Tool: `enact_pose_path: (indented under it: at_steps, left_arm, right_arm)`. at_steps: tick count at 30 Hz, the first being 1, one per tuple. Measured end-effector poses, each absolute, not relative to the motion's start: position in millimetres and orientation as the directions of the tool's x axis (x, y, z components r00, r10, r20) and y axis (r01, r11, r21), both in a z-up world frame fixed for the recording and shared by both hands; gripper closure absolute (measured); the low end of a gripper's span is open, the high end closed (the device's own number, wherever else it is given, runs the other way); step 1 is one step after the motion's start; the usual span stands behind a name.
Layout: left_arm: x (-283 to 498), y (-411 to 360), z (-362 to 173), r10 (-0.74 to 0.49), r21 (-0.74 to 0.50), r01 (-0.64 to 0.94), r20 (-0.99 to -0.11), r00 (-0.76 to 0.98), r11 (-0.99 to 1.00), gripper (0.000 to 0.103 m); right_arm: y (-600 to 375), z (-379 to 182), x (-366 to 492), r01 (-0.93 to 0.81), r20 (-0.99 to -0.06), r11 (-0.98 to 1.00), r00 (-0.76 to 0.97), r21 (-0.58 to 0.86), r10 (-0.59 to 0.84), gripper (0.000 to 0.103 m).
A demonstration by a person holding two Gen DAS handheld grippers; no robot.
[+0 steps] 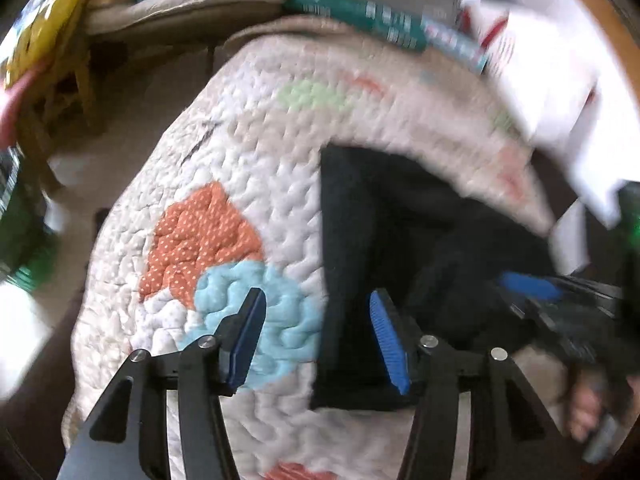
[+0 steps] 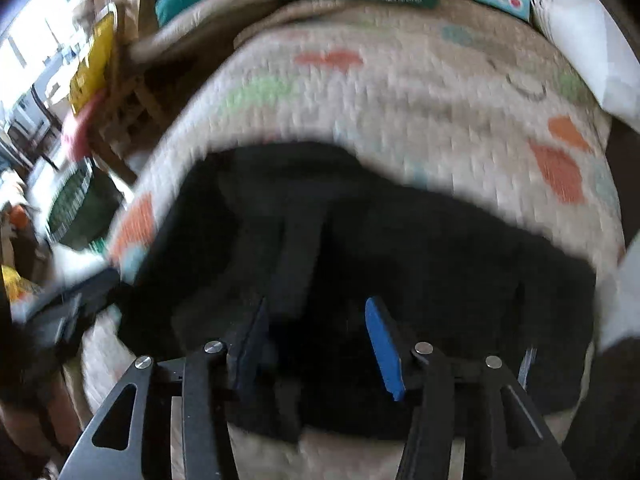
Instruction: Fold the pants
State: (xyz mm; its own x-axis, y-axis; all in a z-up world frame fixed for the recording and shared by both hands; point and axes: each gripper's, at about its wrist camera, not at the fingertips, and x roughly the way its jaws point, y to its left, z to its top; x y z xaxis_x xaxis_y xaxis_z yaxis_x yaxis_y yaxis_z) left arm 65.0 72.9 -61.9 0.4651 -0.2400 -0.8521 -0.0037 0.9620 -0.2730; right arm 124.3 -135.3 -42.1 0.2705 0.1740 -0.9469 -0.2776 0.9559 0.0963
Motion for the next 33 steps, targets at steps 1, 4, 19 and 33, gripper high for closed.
enact_pose_path:
  at_steps: [1,4,19,33]
  left_arm:
    - [67,65,-69,-0.215,-0.233,0.013,-0.873,0.438,0.973,0.048]
    - [55,61,-66,-0.159,-0.158,0.041,-0.881,0.446,0.987,0.044]
    - [112,-50,29,-0.381,-0.255,0.303,-0.778,0.499,0.918,0.039]
    - [208,-247,-26,-0.486,-0.295,0.539,-0.836,0.254,0.789,0.039]
  right_arm:
    - [-137,-53,111,-0.276,-0.958,0.959,0.252,0.063,0.136,0.049]
    - [-159,-56,82,-0.244,-0.957,0.969,0.271,0.037,0.105,0.045]
    - [-314,-20,16,0.374,-0.799,0.799,0.565,0.471,0.206,0.044]
    - [-360,-66,24,0.596,-0.802,0.614,0.588,0.518,0.105,0.044]
